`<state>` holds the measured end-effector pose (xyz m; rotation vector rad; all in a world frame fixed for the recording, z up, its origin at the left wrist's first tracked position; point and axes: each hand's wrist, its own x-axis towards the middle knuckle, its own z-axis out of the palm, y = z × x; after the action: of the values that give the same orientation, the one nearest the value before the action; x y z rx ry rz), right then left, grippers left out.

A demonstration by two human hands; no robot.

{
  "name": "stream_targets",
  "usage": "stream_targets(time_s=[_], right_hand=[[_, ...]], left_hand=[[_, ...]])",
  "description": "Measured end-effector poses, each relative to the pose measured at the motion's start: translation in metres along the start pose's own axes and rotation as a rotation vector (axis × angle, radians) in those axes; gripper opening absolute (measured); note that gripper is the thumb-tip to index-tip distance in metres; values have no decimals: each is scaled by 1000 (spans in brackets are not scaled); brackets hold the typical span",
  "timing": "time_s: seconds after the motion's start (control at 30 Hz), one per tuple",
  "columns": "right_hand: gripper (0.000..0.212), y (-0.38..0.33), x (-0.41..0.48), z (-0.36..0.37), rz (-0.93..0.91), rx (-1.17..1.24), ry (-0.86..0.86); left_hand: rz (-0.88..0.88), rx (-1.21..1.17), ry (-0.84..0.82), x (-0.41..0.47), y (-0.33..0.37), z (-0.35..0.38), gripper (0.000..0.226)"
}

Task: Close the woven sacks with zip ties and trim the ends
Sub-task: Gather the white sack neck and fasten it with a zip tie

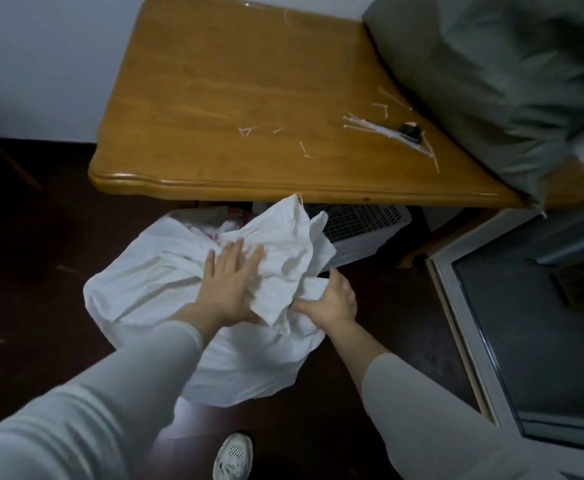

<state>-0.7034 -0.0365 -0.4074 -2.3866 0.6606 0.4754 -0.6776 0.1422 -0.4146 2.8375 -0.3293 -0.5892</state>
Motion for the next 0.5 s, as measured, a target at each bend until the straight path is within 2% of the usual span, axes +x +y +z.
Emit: stream_targets(time_s=[0.07,0.1,0.13,0.2,0.27,0.33,0.37,0.5], right_hand=[[108,-9,-5,-9,-118,-36,-42],[104,-12,-6,-14,-139,75,-106],[99,-16,-6,-19,-124,249,-185],[88,-26,-7,-29,-82,529,-264],[83,-36,-6,-39,-115,573,-220],[92,-48,-4,-49,-261,444,-141],[96,-55,-3,-54,-348,336,-108],[114,-96,0,-78,-587,-1,45]], left_hand=[[3,-17,53,4,5,0,57],[-22,-109,110,4,7,-5,31],[-47,-236,170,2,8,-13,20],[-130,-532,241,1,7,-37,24],[-219,-865,271,-3,8,-74,25],[-265,-1134,257,-9,7,-106,17],[-275,-1195,240,-13,4,-117,11],[-351,-1199,214,-31,-9,-143,10]])
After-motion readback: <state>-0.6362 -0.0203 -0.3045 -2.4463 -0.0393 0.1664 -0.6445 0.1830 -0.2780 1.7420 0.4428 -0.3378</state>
